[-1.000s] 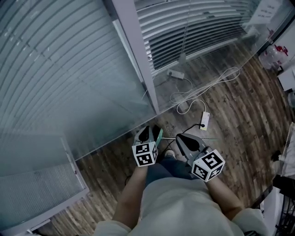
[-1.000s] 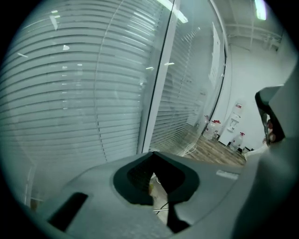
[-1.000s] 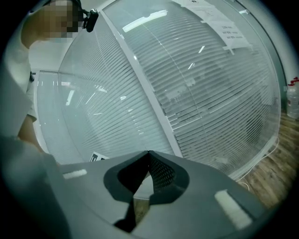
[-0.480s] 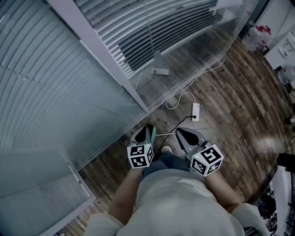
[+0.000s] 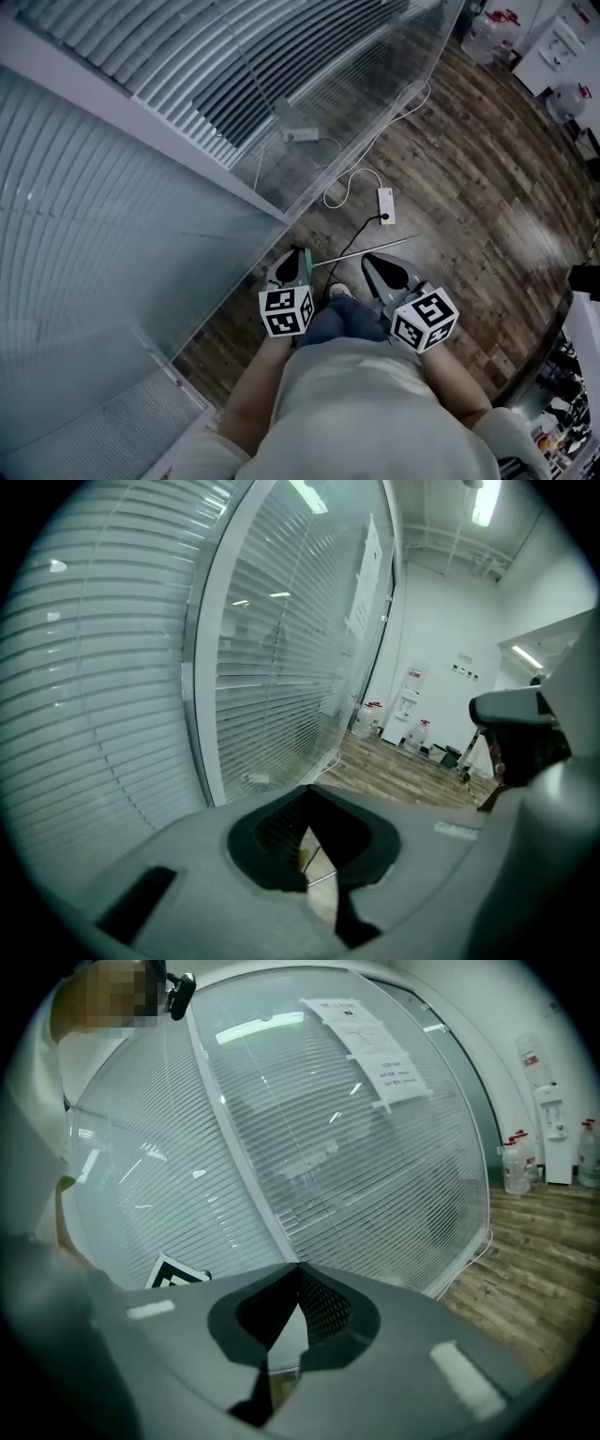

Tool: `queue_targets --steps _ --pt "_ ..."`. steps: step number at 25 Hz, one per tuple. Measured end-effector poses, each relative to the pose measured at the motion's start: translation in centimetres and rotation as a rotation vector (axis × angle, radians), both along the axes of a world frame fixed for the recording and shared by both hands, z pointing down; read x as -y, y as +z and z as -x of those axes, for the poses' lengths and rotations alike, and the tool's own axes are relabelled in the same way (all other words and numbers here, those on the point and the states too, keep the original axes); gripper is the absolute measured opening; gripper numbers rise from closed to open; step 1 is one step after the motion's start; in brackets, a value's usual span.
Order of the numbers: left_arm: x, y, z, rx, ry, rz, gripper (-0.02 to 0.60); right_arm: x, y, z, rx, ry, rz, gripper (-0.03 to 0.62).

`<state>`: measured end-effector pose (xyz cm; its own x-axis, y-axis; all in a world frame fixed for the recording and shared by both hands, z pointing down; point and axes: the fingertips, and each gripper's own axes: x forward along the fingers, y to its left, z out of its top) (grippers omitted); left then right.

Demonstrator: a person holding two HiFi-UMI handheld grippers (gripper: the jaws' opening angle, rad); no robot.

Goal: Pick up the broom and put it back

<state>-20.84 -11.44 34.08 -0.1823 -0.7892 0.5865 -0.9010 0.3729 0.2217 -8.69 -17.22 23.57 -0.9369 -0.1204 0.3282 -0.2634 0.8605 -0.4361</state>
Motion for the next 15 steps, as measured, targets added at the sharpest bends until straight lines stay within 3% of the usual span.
queue_targets --steps 7,15 --pt "1.7 0.5 -2.0 -0.019 0.129 0.012 0.001 0.4 1.0 -2.4 -0.035 0.129 0.032 0.006" --pt "3.7 5.7 -4.1 -0.033 0.329 0.045 0.002 -0.3 6.4 -4.7 -0.099 0.318 0.101 0.006"
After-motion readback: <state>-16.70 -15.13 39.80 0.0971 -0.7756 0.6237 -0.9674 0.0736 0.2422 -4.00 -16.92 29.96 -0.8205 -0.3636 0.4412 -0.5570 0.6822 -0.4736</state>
